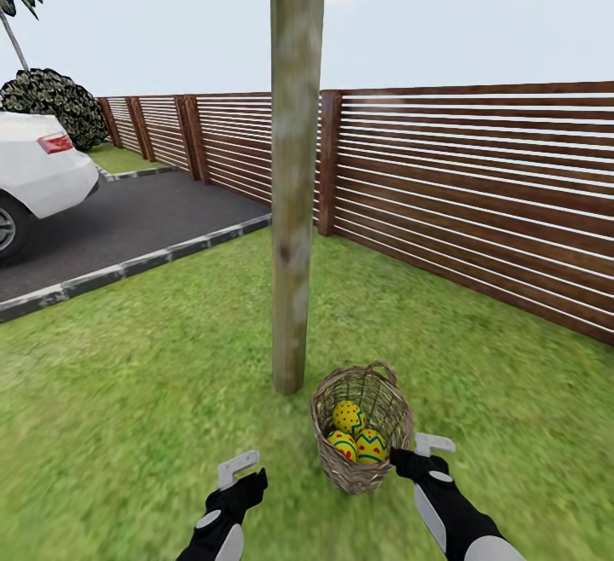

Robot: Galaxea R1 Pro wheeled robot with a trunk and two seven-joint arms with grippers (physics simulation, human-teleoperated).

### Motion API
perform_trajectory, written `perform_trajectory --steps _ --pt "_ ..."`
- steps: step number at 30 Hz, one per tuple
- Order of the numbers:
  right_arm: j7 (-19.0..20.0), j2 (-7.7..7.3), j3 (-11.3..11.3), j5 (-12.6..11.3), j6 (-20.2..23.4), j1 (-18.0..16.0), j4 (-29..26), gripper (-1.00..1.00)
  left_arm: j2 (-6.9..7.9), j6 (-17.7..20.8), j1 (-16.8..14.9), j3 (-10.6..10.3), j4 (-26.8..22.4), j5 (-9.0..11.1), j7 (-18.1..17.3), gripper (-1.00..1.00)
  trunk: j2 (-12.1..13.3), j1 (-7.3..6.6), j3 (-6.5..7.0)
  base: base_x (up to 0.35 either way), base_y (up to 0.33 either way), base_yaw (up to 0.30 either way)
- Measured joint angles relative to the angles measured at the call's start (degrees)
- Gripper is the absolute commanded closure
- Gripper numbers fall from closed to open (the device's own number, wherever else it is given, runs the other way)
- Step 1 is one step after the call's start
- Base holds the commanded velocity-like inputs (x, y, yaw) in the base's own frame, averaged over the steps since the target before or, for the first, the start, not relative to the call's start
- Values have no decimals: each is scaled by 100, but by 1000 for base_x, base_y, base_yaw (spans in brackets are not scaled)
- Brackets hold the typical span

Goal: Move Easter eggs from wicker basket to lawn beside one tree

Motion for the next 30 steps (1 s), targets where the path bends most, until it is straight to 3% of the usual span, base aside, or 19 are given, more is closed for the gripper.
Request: perform_trajectory --steps 12,26,27,28,30 --pt "-29 0 -5 0 42 0 -144 -100 -1 -8 0 3 0 -1 1 -100 0 0 0 0 0 0" --pt "-42 -22 -47 -6 492 3 -595 -100 -1 -7 0 0 0 -1 1 -100 0 0 0 0 0 0" --pt "-33 -23 -50 -12 2426 7 -1412 -100 -1 -6 0 0 0 -1 1 -100 0 0 0 0 0 0" --pt "-31 -23 -49 -3 2905 5 -1742 -100 -1 -7 0 -1 1 -1 0 -100 0 0 1 0 0 0" --pt "-30 -21 -51 -10 3106 9 -1821 -100 -1 -8 0 3 0 -1 0 -100 0 0 0 0 0 0"
